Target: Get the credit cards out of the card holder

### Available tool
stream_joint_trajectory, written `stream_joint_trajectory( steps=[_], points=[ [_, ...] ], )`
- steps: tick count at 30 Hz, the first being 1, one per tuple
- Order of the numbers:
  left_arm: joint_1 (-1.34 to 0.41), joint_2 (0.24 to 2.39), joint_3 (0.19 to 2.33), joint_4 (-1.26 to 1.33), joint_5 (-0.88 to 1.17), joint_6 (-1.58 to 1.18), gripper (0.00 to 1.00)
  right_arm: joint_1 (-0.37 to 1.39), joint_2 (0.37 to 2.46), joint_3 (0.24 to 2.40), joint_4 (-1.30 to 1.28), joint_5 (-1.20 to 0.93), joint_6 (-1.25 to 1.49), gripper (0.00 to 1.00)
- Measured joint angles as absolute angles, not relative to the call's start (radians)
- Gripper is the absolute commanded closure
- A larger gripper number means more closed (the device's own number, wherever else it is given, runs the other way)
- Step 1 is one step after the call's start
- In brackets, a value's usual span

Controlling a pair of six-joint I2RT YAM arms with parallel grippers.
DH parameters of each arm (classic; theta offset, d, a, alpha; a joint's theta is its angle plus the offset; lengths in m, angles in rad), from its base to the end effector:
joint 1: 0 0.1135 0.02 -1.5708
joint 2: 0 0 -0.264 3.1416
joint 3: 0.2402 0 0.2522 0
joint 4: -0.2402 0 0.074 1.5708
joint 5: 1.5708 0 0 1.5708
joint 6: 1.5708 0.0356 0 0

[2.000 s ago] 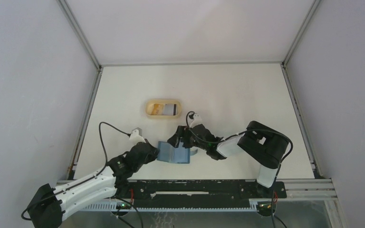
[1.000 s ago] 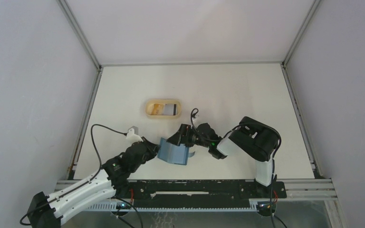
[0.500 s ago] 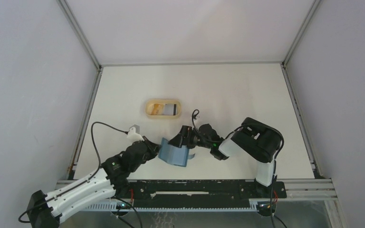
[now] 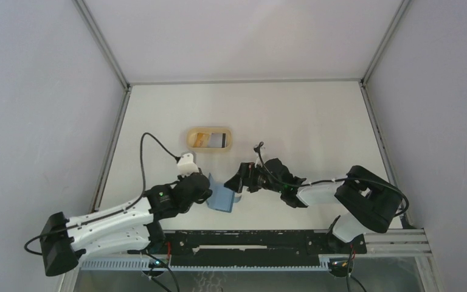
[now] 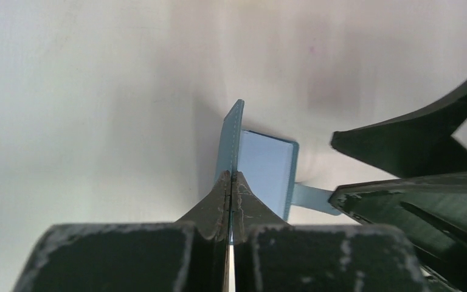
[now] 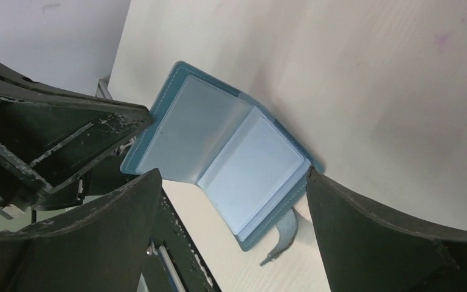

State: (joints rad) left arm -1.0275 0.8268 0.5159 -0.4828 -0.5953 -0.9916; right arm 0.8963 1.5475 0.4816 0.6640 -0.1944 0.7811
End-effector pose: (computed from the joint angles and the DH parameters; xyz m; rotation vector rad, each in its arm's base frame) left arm 0.1026 -0.1312 0.2162 -0.2383 2.2197 -0.4060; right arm 0.1727 0.2270 0.1494 -0.2678 2.1841 1.2236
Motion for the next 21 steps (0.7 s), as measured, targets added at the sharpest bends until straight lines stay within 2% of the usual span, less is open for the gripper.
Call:
stream_joint_trajectory(
  steps=[6,21],
  points=[
    [-1.084,0.971,0.560,-0.508,-0.655,-1.007,1.00,0.865,1.485,0.421,0.629,-0.176,0.771,0.02],
    [-1.108,1.060,0.549,-0.404,-0.648,-1.073,1.00,0.826,1.378,0.374,0.586,-0.179,0.764,0.00]
  ],
)
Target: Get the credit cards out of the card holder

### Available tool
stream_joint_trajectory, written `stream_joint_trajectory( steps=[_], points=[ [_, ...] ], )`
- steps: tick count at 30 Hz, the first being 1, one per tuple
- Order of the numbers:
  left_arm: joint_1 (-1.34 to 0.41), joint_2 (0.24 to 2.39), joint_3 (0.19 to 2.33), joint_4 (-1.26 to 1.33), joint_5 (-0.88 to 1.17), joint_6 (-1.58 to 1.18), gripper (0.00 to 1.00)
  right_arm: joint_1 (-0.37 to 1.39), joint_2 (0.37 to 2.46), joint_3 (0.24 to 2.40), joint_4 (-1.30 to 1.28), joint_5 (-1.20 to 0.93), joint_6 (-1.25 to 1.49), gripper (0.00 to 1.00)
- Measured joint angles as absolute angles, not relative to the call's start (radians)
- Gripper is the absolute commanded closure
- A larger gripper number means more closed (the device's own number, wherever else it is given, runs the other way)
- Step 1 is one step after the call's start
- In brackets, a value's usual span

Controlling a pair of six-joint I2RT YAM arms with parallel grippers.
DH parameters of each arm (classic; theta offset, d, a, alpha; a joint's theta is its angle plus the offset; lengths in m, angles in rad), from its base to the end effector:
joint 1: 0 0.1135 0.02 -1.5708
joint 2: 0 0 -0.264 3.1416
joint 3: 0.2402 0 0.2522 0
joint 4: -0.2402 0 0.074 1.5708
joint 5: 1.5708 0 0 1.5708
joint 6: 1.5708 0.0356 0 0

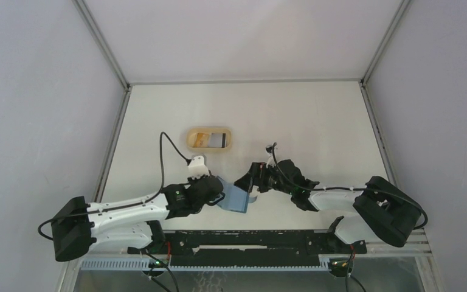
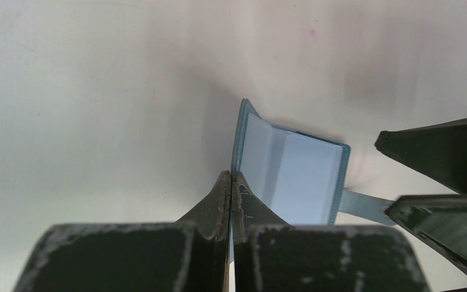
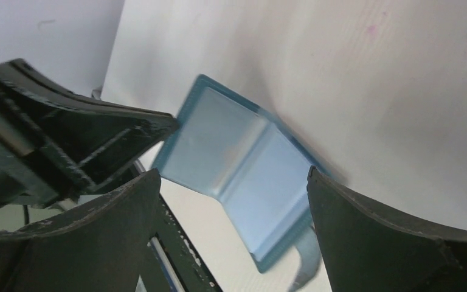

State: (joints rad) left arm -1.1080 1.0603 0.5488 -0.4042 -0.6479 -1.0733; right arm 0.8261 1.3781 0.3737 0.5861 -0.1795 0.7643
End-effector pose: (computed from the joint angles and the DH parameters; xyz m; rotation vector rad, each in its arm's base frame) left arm 0.1069 -0.1661 0.1951 -0.2188 2.2662 -0.3309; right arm 0.1655 0.1890 0.1538 -0.1955 2.1833 1.1532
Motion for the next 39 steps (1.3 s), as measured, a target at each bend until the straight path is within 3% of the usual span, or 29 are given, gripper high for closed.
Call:
stream_joint_trajectory(
  steps=[13,23,39],
  points=[
    [-1.111,1.071,0.531,-0.387,-0.652,-1.109,1.00,0.881,1.320,0.389,0.594,-0.216,0.818,0.03],
    [-1.111,1.004,0.531,-0.417,-0.671,-1.113,1.00,0.987,1.490,0.397,0.566,-0.167,0.870,0.09],
    [-1.127,0.971,0.495,-0.320,-0.629,-1.142,1.00,0.964,1.756,0.433,0.919,-0.252,1.017,0.13]
  ],
)
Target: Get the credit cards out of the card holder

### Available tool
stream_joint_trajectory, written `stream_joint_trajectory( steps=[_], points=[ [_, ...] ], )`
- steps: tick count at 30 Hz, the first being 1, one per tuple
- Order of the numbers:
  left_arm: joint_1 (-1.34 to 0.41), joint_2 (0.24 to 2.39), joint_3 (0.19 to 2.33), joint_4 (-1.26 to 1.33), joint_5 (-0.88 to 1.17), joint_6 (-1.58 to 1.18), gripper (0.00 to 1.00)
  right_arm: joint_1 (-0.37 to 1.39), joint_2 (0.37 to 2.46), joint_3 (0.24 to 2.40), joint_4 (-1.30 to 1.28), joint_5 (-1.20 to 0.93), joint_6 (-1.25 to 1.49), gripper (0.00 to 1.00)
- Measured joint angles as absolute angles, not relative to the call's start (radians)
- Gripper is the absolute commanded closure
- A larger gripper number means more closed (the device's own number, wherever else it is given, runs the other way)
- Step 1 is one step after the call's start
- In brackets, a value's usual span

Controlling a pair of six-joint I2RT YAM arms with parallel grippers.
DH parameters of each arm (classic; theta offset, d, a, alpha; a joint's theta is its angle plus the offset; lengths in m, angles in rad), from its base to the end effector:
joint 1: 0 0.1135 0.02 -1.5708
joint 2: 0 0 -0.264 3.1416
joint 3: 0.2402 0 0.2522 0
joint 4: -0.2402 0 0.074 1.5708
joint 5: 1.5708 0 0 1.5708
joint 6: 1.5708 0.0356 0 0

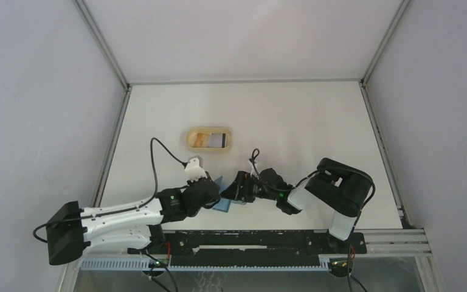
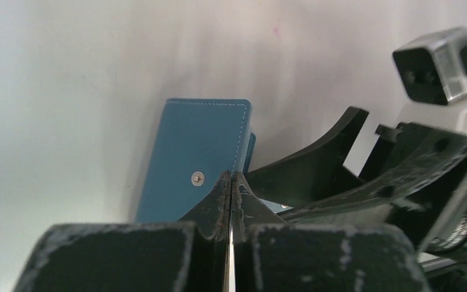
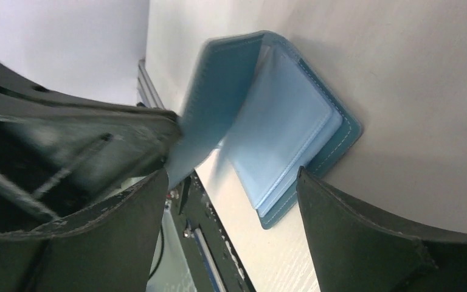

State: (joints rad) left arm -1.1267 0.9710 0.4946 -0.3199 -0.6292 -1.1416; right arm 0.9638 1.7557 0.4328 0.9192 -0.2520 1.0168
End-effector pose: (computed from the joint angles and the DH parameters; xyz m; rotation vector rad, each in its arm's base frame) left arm 0.0997 -0.1608 0.1989 -0.3105 2.2134 -0.5139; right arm 0.1562 0.2404 0.1076 -0.1313 2.3036 1.4292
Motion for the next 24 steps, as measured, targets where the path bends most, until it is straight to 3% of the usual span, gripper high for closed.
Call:
stream_joint_trajectory(
  steps=[9,19,24],
  points=[
    [-1.151,1.062,0.441,-0.206,-0.590,-1.208,1.00,0.917,1.768,0.295,1.127,-0.286,1.073,0.12],
    [-1.152,0.830,0.441,-0.403,-0.690,-1.232,1.00,0.956,1.403,0.305,0.777,-0.187,0.943,0.06],
    [-1.152,0.741,0.414,-0.484,-0.731,-1.260,1.00,0.971,1.370,0.438,0.687,-0.214,0.894,0.04]
  ],
)
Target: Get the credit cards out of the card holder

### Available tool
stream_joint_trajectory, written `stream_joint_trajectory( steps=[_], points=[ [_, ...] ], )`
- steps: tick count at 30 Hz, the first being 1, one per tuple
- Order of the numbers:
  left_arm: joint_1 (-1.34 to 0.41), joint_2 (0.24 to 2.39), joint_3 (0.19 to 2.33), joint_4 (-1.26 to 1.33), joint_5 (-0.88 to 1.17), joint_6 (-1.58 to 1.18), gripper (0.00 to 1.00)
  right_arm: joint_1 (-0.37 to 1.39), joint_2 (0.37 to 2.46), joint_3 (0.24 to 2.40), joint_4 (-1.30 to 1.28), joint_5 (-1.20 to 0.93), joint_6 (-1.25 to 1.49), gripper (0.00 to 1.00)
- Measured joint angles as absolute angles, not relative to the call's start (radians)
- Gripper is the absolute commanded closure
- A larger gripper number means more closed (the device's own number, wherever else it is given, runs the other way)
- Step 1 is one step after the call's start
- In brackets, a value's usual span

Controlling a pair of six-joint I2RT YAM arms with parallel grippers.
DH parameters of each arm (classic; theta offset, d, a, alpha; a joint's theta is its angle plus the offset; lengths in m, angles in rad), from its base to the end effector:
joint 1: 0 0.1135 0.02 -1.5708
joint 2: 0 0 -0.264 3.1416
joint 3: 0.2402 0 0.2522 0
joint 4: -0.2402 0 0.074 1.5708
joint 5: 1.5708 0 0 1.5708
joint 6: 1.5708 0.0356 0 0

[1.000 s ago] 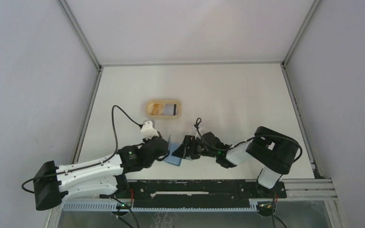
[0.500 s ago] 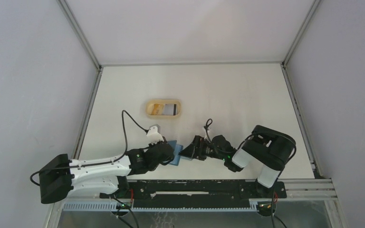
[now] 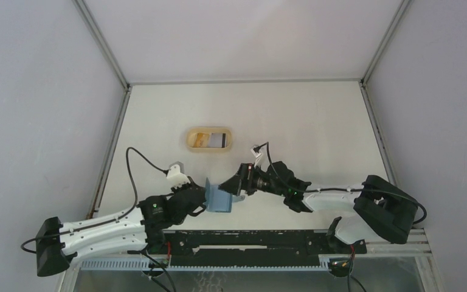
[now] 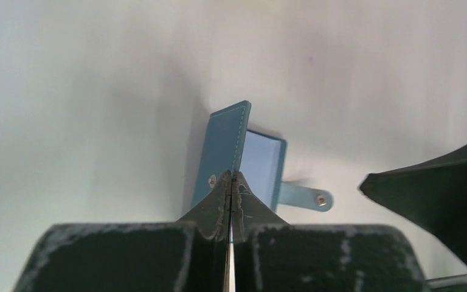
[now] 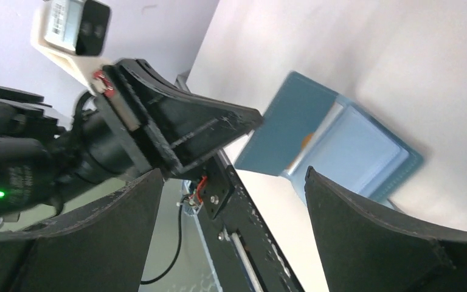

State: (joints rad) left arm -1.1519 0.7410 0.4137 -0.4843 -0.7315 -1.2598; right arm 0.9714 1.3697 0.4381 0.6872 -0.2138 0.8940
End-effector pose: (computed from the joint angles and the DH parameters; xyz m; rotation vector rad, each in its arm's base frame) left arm 0.0810 -0.1234 0.1969 -0.4461 2.1395 -0.5098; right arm 0.1445 0.2248 0.1850 -0.2551 2.0746 1.4402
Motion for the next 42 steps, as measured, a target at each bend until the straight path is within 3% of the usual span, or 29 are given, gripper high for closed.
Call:
stream_joint_trajectory(
  steps=[11,26,39,42],
  points=[
    [-1.152,0.753,0.348,-0.525,-0.745,-1.312,0.99,1.011,1.601,0.503,0.727,-0.280,0.944,0.04],
    [-1.152,0.688,0.296,-0.510,-0.726,-1.323,0.68,1.008,1.830,0.506,0.959,-0.385,1.056,0.04],
    [-1.152,0.649,0.239,-0.443,-0.699,-1.355,0.70,1.001,1.850,0.504,1.000,-0.418,1.077,0.05],
    [-1.152,0.636,0.239,-0.427,-0.696,-1.355,0.75,0.999,1.853,0.504,1.003,-0.423,1.081,0.05]
  ],
)
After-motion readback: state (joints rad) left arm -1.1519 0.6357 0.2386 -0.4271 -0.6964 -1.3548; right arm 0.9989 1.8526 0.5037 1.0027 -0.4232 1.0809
